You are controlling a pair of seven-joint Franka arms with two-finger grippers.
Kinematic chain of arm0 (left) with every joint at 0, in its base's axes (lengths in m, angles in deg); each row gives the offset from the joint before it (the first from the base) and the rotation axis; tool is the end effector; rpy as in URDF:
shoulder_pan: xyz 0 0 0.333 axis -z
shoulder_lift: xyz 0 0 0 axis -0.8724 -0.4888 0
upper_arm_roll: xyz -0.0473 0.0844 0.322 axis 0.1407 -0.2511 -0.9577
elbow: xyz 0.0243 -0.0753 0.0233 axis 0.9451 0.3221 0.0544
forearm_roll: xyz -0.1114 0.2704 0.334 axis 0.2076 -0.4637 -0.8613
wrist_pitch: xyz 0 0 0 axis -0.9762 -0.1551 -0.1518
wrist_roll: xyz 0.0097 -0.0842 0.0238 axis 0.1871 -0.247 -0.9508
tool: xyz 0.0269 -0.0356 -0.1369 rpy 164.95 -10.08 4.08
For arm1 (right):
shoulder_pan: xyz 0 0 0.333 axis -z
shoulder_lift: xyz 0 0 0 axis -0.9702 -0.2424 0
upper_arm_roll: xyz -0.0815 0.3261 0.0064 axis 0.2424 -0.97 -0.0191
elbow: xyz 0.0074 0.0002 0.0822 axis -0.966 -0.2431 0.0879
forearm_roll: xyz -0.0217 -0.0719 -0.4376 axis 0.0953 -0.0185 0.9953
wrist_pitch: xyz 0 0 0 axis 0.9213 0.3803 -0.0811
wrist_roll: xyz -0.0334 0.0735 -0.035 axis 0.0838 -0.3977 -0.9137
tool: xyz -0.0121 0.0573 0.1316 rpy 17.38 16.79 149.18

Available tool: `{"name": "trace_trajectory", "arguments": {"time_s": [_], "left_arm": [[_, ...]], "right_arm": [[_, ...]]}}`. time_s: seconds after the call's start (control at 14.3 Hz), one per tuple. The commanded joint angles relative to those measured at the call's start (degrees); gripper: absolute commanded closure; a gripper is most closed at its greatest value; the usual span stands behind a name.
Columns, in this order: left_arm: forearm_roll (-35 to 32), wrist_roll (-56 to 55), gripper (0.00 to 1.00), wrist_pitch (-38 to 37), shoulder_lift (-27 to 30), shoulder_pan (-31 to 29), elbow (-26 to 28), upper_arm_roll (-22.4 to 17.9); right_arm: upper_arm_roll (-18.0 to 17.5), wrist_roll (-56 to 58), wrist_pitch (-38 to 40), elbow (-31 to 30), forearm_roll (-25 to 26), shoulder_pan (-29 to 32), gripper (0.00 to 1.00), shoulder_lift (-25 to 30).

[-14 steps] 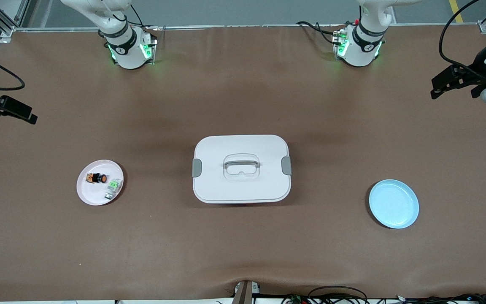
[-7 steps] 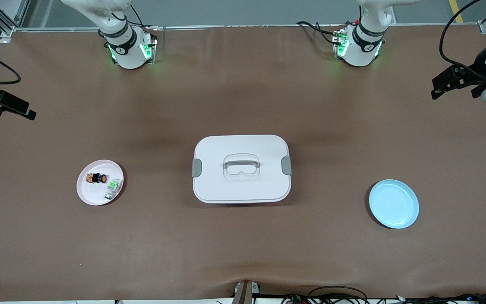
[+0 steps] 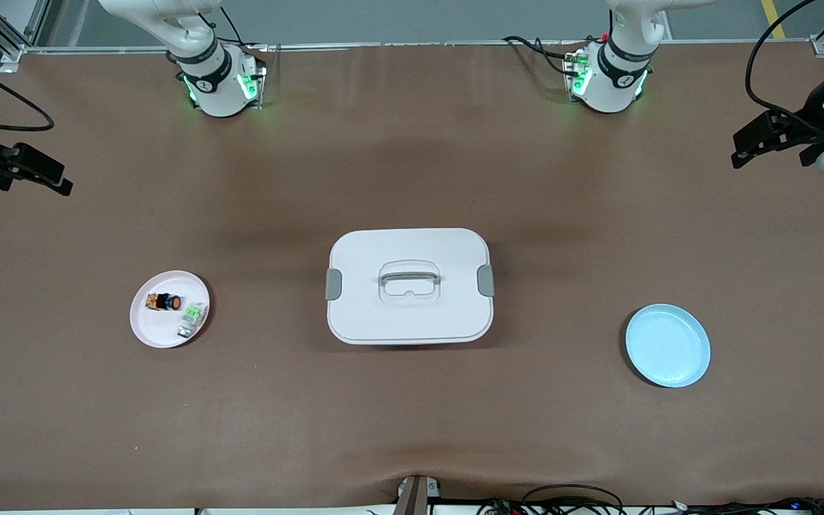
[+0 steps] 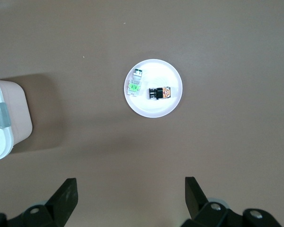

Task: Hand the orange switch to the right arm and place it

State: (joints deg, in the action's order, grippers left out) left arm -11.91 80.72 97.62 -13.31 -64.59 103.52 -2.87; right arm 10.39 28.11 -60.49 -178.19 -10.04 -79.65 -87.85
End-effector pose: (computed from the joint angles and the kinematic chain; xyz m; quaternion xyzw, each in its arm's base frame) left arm 0.5734 -0.0425 0.6378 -0.9998 -0.0011 0.0174 0.0113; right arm 0.5947 -0.0133 0.6193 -0.9981 0.0583 0.0118 0.0159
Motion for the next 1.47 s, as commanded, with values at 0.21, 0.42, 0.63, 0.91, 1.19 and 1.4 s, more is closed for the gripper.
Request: {"name": "trace_trajectory", "arguments": {"time_s": [0.21,0.42,0.63,0.91,1.19,1.4], "left_arm": [[0.93,1.49,0.00,-0.26,1.51,-0.46,0.87,-0.20],[0.93,3.15,0.00,-0.17,1.51,-0.37,0.78,-0.02],[0.93,3.60,0.00,-0.26,1.51,-0.37,0.78,0.16],[0.93,2.46,0.00,-0.26,1.33,-0.28,0.17,0.24],[0.76,2.28,0.00,-0.17,0.72,-0.37,-0.98,0.16],[0.76,2.28,0.00,0.01,0.36,-0.37,-1.15,0.16]], "right_arm": [[0.64,0.69,0.18,0.07,0.88,-0.45,0.00,0.88],[0.81,-0.10,0.36,0.95,0.97,-0.28,0.00,0.88],[0.81,-0.18,1.24,0.60,1.14,0.42,0.00,0.79],[0.72,0.34,1.24,0.60,0.88,0.86,0.00,0.79],[0.64,-0.01,1.42,0.43,0.97,0.78,0.00,0.79],[0.72,0.42,0.98,0.34,1.14,0.95,0.00,0.70]]}}
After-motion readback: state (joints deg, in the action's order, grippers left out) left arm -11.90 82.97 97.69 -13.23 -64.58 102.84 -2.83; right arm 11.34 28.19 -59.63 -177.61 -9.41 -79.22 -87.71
